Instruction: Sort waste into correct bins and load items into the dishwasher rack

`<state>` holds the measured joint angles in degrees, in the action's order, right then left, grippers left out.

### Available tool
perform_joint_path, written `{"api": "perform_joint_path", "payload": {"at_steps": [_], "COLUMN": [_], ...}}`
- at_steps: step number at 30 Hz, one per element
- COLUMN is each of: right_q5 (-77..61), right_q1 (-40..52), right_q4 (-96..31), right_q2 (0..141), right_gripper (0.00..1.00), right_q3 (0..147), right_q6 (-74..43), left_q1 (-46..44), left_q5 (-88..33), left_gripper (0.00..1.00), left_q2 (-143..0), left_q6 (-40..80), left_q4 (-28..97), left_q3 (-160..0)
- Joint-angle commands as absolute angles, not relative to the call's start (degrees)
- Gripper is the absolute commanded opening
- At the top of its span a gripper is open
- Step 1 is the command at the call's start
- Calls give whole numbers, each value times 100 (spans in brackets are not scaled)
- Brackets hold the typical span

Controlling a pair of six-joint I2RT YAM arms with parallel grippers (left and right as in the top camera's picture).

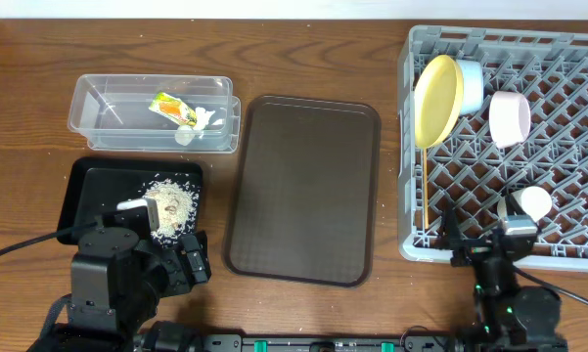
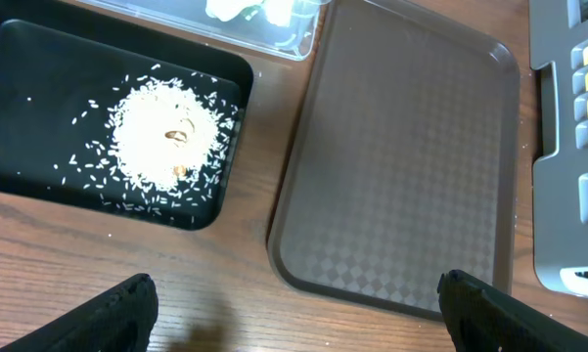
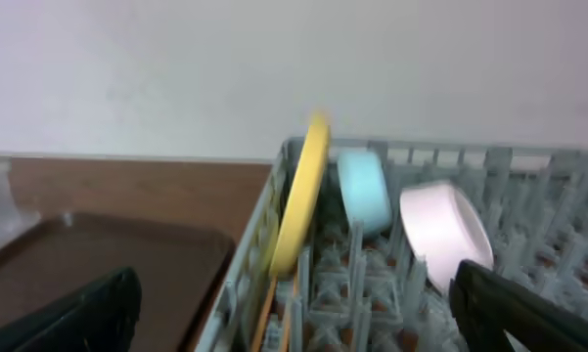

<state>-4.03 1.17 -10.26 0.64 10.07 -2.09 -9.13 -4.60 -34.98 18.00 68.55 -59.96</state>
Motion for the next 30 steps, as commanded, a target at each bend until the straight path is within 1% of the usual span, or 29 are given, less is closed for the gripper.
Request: {"api": "perform_joint_path", "payload": {"at_steps": [1,4,7,27,30], "right_q5": [-349,-346,-344,-342,-362], "right_q1": [156,156,158,156,156], "right_q4": [-510,-414,-672,-626,-338], "right_q2": [32,32,32,34,174], "right_gripper": [99,99,99,99,99], "right_q3": [486,272,154,141,45], "right_q6": [-165,-163,-163,-163,-163], "left_q1": [-930,-930,-930,-930,-930], "left_q5": [-495,-495,-495,-495,-495], "left_gripper": [94,94,94,94,94], "left_q2": [-3485,-3485,-3485,-3485,-3485], "left_q6": [1802,1804,1802,1802,1802], "left_q4": [6849,6849,6849,6849,6849], "left_q3": [-5966,-5966,-5966,-5966,-5966]}}
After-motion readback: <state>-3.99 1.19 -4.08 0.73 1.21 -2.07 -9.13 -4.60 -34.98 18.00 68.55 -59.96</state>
